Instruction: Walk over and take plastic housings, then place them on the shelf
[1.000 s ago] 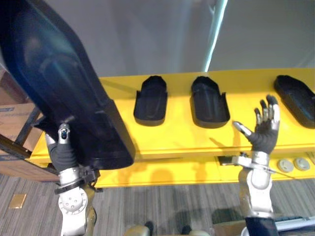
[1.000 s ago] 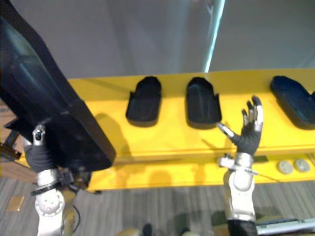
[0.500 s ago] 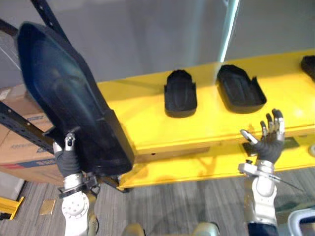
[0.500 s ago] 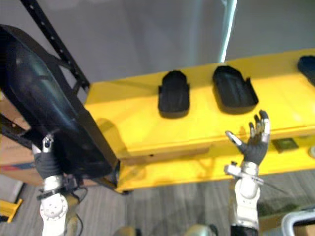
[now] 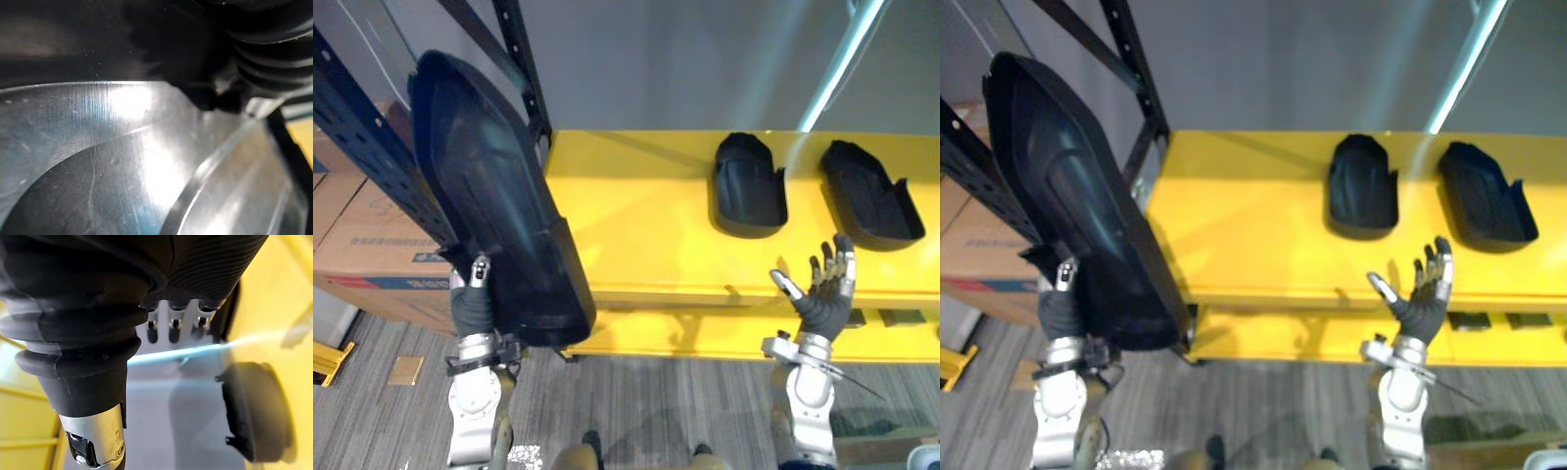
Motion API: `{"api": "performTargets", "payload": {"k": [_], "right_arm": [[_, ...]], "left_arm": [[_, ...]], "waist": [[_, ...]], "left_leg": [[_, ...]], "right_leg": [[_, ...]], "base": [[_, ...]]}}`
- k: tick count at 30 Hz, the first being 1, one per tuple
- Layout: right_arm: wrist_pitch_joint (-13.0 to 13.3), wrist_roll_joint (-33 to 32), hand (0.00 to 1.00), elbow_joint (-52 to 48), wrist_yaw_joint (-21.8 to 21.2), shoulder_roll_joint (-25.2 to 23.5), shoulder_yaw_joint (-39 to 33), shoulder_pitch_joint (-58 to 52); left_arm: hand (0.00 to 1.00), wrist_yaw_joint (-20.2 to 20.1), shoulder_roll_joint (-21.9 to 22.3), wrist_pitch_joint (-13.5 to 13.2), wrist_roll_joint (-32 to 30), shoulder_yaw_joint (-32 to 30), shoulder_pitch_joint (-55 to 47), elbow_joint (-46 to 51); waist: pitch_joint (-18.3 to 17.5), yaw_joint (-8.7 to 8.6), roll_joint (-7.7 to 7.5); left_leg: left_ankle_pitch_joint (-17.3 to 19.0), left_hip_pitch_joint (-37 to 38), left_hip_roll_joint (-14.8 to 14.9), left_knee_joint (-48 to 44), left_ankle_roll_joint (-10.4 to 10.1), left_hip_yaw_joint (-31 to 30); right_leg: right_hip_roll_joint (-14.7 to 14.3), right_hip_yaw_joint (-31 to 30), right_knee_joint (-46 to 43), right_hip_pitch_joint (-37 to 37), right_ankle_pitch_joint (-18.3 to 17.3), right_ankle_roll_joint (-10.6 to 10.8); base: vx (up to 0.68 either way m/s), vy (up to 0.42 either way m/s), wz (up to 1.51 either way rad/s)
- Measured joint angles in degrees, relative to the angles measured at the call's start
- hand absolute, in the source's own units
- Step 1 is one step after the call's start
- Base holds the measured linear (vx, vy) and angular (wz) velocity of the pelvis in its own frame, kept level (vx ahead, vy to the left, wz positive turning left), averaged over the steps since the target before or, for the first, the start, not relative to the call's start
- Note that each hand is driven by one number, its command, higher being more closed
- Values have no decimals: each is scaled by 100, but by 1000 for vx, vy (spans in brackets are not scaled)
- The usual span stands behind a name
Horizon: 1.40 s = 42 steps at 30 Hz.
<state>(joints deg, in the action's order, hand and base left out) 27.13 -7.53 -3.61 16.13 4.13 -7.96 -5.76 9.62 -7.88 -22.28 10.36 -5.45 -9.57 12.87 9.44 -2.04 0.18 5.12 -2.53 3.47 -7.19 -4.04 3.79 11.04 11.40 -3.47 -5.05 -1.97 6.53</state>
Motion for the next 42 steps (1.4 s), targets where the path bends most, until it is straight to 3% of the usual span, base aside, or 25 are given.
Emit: {"api": "performTargets", "payload": {"k": [4, 9, 13, 14, 16, 20, 25, 30, 34, 42], "right_arm": [[-6, 43, 0, -8, 60, 150, 42, 107], [-154, -85, 0, -89, -64, 155, 96, 21], [-257, -298, 0, -352, -605, 325, 198, -105], [-257, -322, 0, -401, -666, 383, 244, -108], [-59, -482, 0, -610, -873, 543, 378, -136], [-27, -776, 0, -840, -1269, 583, 647, -235], [-94, -870, 0, -957, -1876, 657, 1272, -525], [-123, -1031, 0, -1268, -2318, 857, 1718, -694], [-311, -1019, 0, -1369, -2399, 1013, 2113, -699], [-335, -1009, 0, -1407, -2354, 1294, 2396, -644]], "left_arm": [[100, 73, -15, 195, -240, -10, 13, 63], [100, 108, -186, 909, -434, 10, 495, -77], [100, 399, -782, 1638, -705, 9, 1477, -1147], [100, 425, -884, 1712, -710, 8, 1647, -1370], [100, 614, -1225, 1966, -805, 59, 2387, -2267], [100, 785, -1515, 2171, -717, 191, 3218, -3130], [100, 1044, -1701, 2471, -405, 329, 3765, -3628], [100, 1157, -1948, 3162, -373, 439, 4156, -4119], [100, 1212, -2107, 3640, -177, 418, 4228, -4472], [100, 1258, -2250, 3994, 109, 359, 4689, -5045]], "waist": [[33, -9, 53], [61, -89, 99], [157, -297, 238], [167, -332, 256], [217, -447, 314], [327, -686, 321], [375, -845, 392], [474, -1020, 569], [515, -1091, 621], [766, -1050, 545]], "left_leg": [[-193, 147, 12, 412, -22, 172], [-356, 254, -2, 718, -29, 368], [-461, 380, 6, 912, -43, 612], [-464, 384, 9, 922, -47, 651], [-532, 387, 30, 1030, -64, 835], [-596, 463, 39, 1087, -59, 967], [-600, 584, 63, 1112, -56, 1265], [-603, 670, 89, 1157, -62, 1300], [-613, 679, 128, 1148, -78, 1362], [-628, 510, 142, 1046, -98, 1405]], "right_leg": [[-11, -97, 0, 122, 13, -19], [-1, -274, -1, 276, 12, -23], [-16, -500, -1, 347, 7, -28], [-22, -541, -2, 380, 6, -27], [-48, -707, -48, 556, 17, -9], [-70, -862, -140, 672, 19, -5], [-113, -1120, -236, 787, 15, -5], [-146, -1144, -359, 798, -62, 33], [-186, -1181, -421, 844, -85, 23], [-192, -1291, -851, 1191, -242, 1]], "base": [[-49, -23, -15], [-64, 3, -18], [-60, 1, -26], [-82, 8, -31], [-48, 12, -32], [18, 6, -23], [32, 5, -25], [5, -4, -3], [-33, -22, -6], [-46, -24, -3]]}}
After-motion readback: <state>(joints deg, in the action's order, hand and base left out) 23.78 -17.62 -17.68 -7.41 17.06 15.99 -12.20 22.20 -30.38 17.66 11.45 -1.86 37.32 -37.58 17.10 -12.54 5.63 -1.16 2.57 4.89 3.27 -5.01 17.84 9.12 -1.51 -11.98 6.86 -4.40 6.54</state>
